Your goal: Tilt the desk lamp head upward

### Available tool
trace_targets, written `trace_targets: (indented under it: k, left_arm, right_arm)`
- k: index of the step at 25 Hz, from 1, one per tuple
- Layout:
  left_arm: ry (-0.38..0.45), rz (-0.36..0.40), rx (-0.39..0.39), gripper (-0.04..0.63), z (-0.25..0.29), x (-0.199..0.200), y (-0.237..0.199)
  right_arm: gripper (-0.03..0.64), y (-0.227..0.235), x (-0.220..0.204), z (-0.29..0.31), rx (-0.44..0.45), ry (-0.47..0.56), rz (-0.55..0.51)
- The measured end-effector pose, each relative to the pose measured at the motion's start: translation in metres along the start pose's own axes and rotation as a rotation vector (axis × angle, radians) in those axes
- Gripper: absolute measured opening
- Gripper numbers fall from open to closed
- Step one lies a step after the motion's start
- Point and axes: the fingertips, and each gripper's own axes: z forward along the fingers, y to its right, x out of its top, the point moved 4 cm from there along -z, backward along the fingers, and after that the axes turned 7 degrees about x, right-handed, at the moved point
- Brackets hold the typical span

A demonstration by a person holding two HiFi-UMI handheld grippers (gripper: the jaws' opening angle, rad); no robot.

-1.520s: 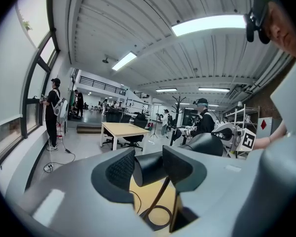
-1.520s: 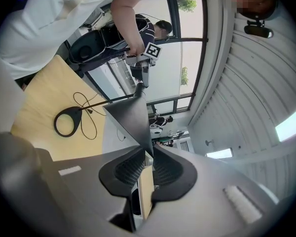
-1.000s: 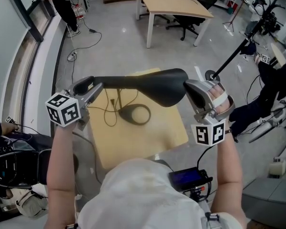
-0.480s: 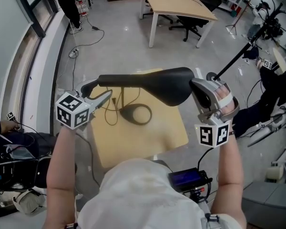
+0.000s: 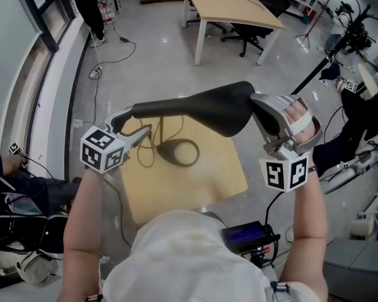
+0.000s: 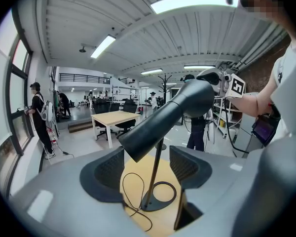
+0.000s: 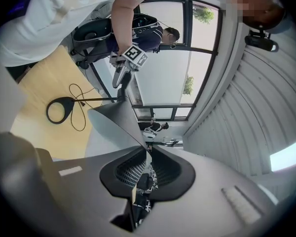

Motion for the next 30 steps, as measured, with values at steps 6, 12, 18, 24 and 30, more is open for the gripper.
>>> trace_targets:
  k: [6, 12, 18, 24, 30]
  left_arm:
    - [0.005, -0.034, -0.009, 0.258, 0.005, -0.006, 0.002]
    - [0.002, -0.049, -0.006, 0.229, 0.004, -0.007, 0.012]
    - [0.008, -0.064, 0.018, 0.160, 0.012, -0.015, 0.004]
    - [0.009, -0.070, 0.024, 0.144, 0.015, -0.013, 0.003]
    - [0.000, -0.068, 0.014, 0.143, 0.016, -0.022, 0.002]
  right_arm:
    - [0.051, 0.014, 0.005, 0.003, 0.023, 0.021, -0.035]
    - [0.052, 0.036, 0.014, -0.004, 0.009, 0.030, -0.072]
    - [0.054, 0.044, 0.022, 0.005, 0.005, 0.038, -0.104]
    - [0.054, 0.056, 0.027, 0.008, 0.006, 0.042, -0.123]
    - [0.055, 0.062, 0.040, 0.014, 0.008, 0.048, -0.152]
